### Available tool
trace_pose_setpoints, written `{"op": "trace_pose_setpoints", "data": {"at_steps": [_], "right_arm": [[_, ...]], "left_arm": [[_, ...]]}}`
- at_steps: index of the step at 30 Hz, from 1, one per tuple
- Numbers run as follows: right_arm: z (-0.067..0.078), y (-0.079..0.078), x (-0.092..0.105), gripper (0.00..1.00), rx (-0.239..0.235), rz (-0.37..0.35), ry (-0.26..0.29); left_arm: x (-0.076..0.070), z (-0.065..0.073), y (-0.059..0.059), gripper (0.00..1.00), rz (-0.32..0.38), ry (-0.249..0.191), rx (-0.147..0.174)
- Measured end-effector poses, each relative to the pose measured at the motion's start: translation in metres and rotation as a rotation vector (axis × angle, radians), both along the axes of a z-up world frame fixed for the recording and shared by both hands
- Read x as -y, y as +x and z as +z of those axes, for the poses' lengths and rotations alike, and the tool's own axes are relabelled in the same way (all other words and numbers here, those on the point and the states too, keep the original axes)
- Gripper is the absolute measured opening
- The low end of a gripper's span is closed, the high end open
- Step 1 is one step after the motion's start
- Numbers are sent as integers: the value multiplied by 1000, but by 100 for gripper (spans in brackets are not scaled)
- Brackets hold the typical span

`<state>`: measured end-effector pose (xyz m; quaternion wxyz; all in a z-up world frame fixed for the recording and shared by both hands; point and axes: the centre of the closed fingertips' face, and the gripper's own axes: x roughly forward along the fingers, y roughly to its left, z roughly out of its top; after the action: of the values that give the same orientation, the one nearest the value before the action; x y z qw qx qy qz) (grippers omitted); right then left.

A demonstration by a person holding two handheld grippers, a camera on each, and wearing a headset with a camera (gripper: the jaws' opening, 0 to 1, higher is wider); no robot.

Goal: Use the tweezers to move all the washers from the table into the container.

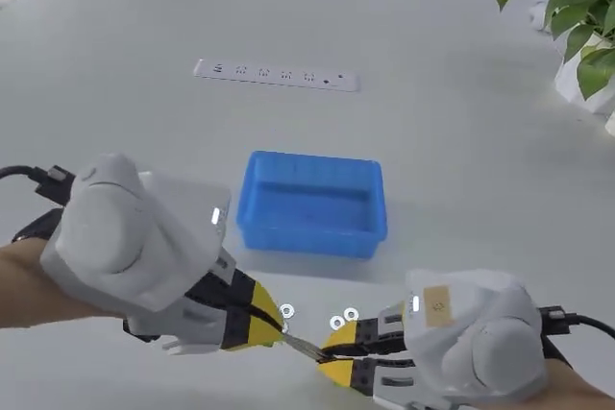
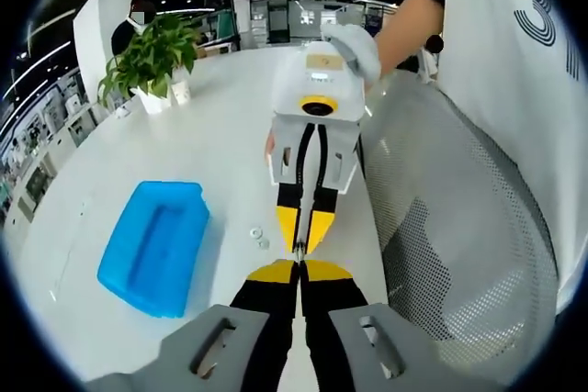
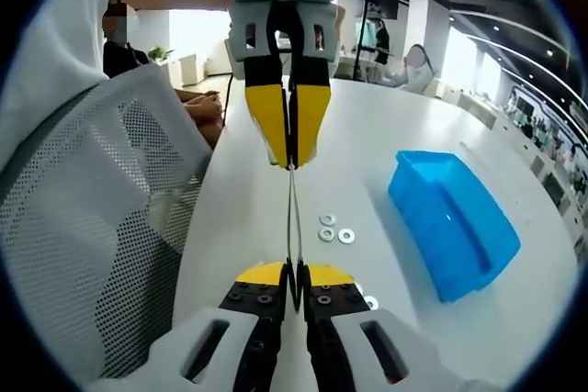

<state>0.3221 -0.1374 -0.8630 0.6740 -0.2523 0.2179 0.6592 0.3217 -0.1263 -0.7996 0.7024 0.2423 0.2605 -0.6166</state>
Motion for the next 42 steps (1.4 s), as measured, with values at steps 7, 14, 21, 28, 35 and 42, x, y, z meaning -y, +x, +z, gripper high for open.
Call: {"op": "trace_pose_setpoints", "data": {"at_steps": [7,14,21,28,35,42], "right_arm": [[4,1,3,8,-30,-40,74],[6,2,9,8,-41,-54,103],[6,2,15,8,-38,-55,119],[7,2,14,8,-34,-52,124],[8,1,14,8,-28,-41,122],[8,1,16,8,-32,-32,124]], "left_arm": [[16,12,2,5,26,-85,9],[36,18,4,5,28,-164,14],[52,20,4,6,12,-247,37],[53,17,4,6,-10,-242,28],[52,14,3,6,-21,-225,25],[54,10,3,6,-40,-214,30]]}}
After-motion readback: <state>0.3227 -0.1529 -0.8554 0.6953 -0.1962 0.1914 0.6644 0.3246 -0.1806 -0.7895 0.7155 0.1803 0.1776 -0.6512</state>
